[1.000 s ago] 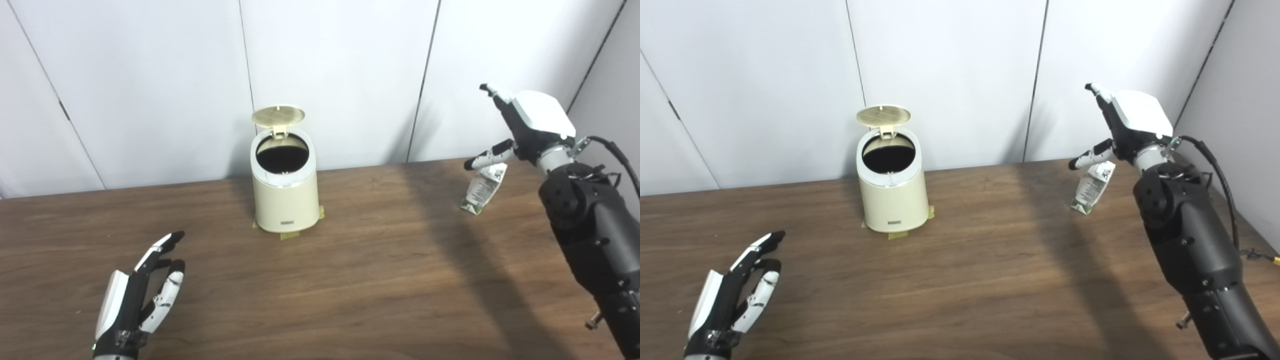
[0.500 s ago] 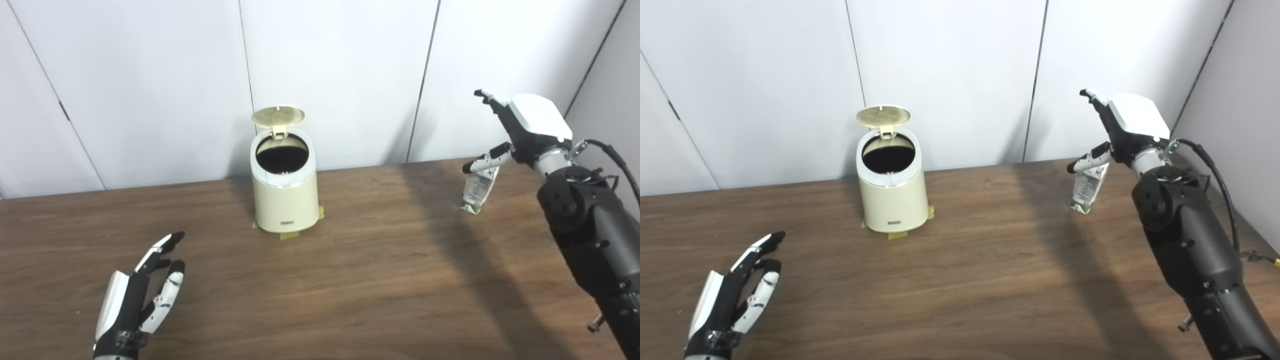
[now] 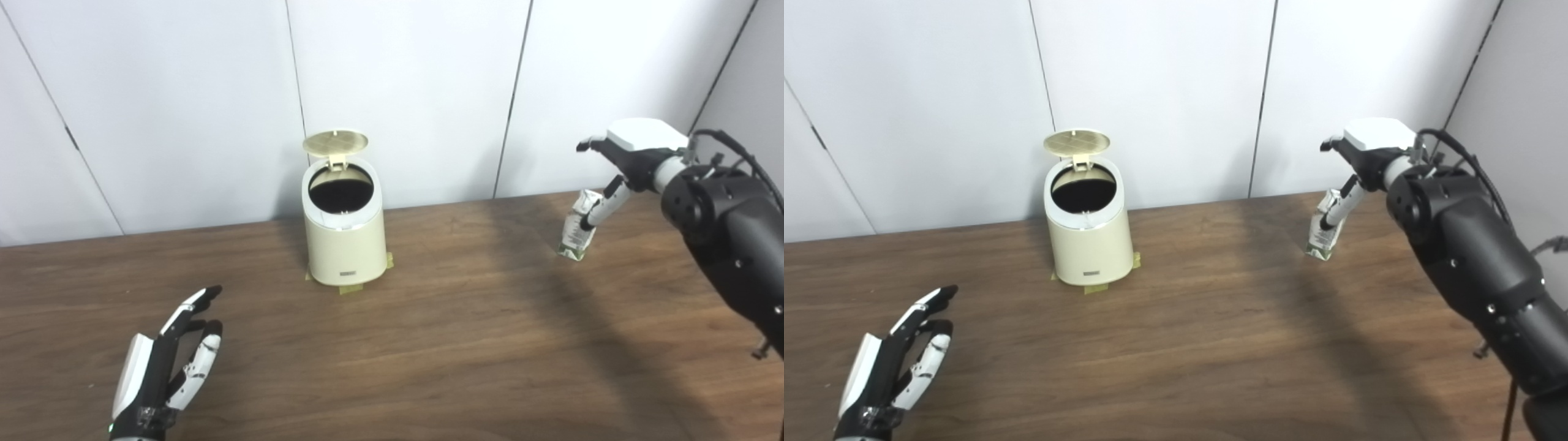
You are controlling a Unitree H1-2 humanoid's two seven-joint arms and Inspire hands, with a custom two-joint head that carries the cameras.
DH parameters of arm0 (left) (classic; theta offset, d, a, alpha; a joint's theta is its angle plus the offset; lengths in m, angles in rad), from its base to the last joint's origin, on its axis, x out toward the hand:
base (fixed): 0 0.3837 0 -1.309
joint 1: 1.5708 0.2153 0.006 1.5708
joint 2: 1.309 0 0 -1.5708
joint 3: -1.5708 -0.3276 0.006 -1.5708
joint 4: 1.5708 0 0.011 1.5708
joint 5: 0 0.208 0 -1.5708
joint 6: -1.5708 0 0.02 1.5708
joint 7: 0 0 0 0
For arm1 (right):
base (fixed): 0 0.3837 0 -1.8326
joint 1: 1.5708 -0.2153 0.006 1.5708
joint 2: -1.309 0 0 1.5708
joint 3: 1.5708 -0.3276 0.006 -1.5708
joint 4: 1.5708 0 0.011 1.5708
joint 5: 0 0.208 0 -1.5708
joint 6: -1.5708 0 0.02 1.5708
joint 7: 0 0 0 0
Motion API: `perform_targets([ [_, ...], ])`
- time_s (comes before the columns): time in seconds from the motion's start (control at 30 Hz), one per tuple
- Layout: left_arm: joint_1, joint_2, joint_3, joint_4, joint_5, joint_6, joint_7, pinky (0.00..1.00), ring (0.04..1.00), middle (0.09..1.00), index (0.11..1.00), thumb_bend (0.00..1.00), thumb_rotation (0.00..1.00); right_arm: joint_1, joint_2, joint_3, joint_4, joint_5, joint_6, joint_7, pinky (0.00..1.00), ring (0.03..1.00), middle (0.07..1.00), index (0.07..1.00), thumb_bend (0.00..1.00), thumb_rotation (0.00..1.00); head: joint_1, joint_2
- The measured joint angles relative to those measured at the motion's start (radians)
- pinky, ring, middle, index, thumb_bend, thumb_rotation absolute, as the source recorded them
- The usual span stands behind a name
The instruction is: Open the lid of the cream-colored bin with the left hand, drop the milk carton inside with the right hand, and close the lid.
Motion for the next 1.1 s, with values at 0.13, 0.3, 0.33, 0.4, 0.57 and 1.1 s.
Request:
perform_targets([
  [0.13,0.0,0.002,0.001,0.001,0.0,0.0,0.0,0.78,0.867,0.875,0.86,0.32,0.82,-0.002,-0.039,0.057,0.03,0.019,-0.187,-0.012,0.77,0.859,0.875,0.853,1.0,0.24,-0.006,-0.002],
  [0.3,0.0,0.004,0.003,0.004,-0.005,0.0,0.0,0.78,0.864,0.874,0.858,0.32,0.8,-0.005,-0.096,0.078,0.088,0.016,-0.405,-0.119,0.78,0.856,0.859,0.828,1.0,0.23,-0.008,-0.005],
  [0.33,0.0,0.005,0.004,0.004,-0.006,0.0,0.0,0.77,0.863,0.872,0.857,0.32,0.8,-0.01,-0.105,0.085,0.109,0.013,-0.454,-0.154,0.79,0.853,0.86,0.826,1.0,0.22,-0.009,-0.005],
  [0.4,0.0,0.005,0.004,0.004,-0.006,0.0,0.0,0.78,0.866,0.874,0.858,0.32,0.81,-0.016,-0.119,0.094,0.142,0.006,-0.541,-0.213,0.81,0.851,0.858,0.826,1.0,0.21,-0.011,-0.008],
  [0.57,-0.001,0.007,0.004,0.007,-0.007,-0.005,0.0,0.79,0.868,0.874,0.858,0.32,0.8,-0.015,-0.13,0.118,0.227,-0.049,-0.699,-0.369,0.79,0.849,0.849,0.818,1.0,0.15,-0.015,-0.008],
  [1.1,0.005,0.013,0.005,0.008,-0.008,-0.001,-0.002,0.79,0.874,0.88,0.864,0.31,0.8,0.086,0.144,-0.14,0.205,0.068,-0.254,-0.228,0.72,0.912,0.962,0.946,0.97,0.22,-0.057,-0.023],
])
